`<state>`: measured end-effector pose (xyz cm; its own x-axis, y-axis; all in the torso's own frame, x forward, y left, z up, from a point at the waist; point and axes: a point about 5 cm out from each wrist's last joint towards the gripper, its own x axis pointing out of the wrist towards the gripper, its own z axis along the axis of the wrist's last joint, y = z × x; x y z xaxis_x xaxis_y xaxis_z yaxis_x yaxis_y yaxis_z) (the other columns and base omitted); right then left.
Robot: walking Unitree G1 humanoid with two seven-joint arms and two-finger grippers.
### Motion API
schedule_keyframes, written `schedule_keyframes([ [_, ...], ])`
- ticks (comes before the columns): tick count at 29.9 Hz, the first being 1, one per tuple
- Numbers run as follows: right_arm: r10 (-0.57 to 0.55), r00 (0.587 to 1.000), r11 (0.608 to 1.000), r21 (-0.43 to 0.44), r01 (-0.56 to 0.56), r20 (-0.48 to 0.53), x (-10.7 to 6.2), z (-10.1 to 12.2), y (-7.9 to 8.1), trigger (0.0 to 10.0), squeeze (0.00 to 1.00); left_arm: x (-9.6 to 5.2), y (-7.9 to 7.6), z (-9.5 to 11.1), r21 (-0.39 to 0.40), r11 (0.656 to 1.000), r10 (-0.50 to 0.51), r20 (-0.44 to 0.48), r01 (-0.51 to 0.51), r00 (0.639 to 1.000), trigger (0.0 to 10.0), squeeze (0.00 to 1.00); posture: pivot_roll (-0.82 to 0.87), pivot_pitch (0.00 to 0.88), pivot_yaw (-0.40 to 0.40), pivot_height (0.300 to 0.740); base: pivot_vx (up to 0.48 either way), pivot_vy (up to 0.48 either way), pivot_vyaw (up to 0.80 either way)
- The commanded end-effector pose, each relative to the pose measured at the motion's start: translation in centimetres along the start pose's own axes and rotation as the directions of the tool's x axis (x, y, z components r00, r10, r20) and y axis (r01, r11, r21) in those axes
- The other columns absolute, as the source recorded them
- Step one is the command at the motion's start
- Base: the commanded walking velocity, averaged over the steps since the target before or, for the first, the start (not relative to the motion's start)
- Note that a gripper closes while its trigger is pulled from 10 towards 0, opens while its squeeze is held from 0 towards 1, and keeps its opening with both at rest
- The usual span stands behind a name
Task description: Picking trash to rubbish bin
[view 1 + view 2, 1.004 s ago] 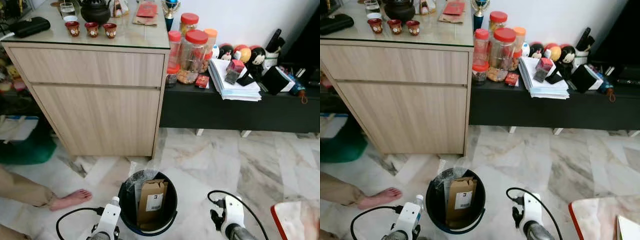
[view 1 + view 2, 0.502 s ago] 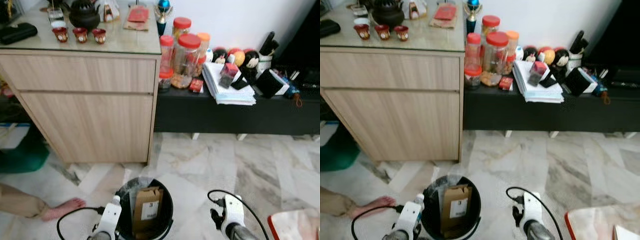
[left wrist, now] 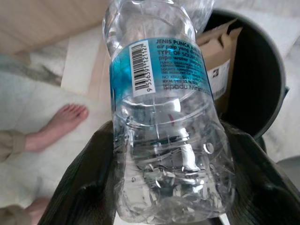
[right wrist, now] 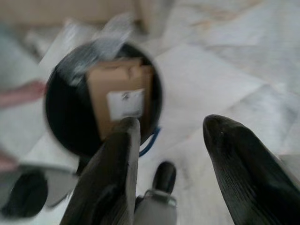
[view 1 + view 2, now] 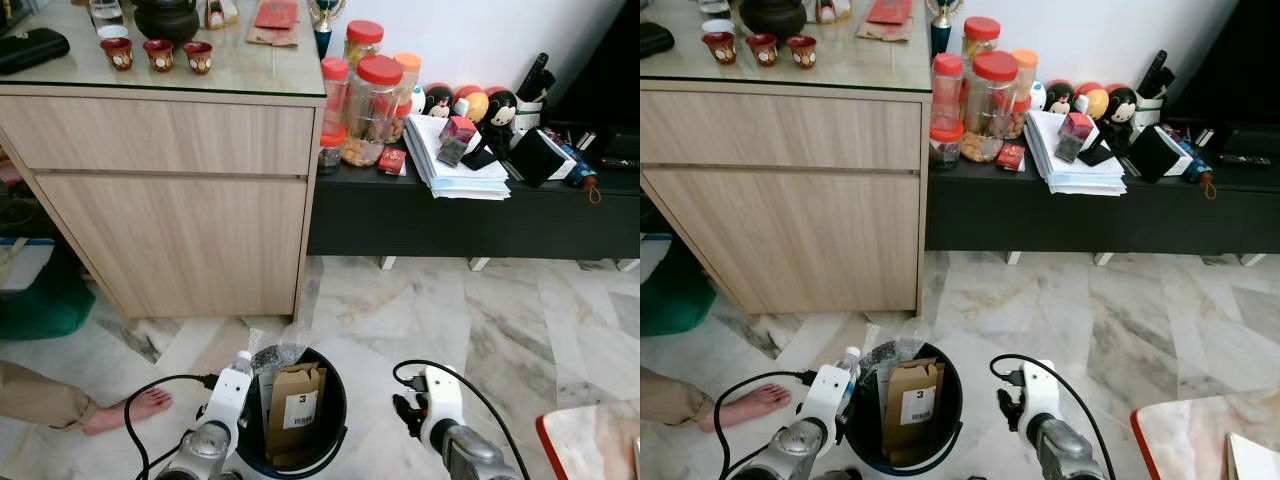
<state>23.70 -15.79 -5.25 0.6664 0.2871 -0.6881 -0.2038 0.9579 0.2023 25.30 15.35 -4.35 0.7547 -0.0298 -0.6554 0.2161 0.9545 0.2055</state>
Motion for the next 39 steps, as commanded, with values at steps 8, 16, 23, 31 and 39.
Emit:
schedule_keyframes([
  [8, 0.164, 0.987, 0.986, -0.011, -0.164, -0.006, 0.4, 0.6, 1.7, 10.0, 0.0, 0.4, -0.6, 2.0, 0.022, 0.998, -0.051, 0.065, 0.05, 0.997, 10.0, 0.0, 0.06, 0.156, -0.138, 0.74, 0.0, 0.0, 0.0],
  [16, 0.15, 0.988, 0.988, -0.014, -0.151, -0.024, 0.3, 0.2, 1.4, 10.0, 0.0, 0.6, 0.6, 3.3, -0.003, 1.0, 0.001, 0.101, -0.001, 0.995, 10.0, 0.0, 0.06, 0.161, -0.14, 0.74, 0.0, 0.0, 0.0],
  [23, 0.153, 0.988, 0.988, -0.006, -0.153, -0.026, 0.1, -0.1, 1.2, 10.0, 0.0, 0.7, 0.3, 4.5, 0.004, 1.0, -0.025, 0.133, 0.025, 0.991, 10.0, 1.0, 0.05, 0.161, -0.141, 0.74, 0.0, 0.0, 0.0],
  [31, 0.149, 0.988, 0.989, -0.003, -0.149, -0.029, 0.1, -0.3, 1.2, 10.0, 0.0, 0.8, -0.1, 4.9, 0.002, 0.999, -0.039, 0.145, 0.04, 0.989, 10.0, 1.0, 0.05, 0.161, -0.142, 0.74, 0.0, 0.0, 0.0],
  [39, 0.142, 0.989, 0.99, -0.001, -0.142, -0.032, 0.1, -0.5, 1.2, 10.0, 0.0, 0.7, 0.0, 4.5, 0.02, 0.999, -0.034, 0.133, 0.031, 0.99, 10.0, 1.0, 0.05, 0.162, -0.141, 0.74, 0.0, 0.0, 0.0],
])
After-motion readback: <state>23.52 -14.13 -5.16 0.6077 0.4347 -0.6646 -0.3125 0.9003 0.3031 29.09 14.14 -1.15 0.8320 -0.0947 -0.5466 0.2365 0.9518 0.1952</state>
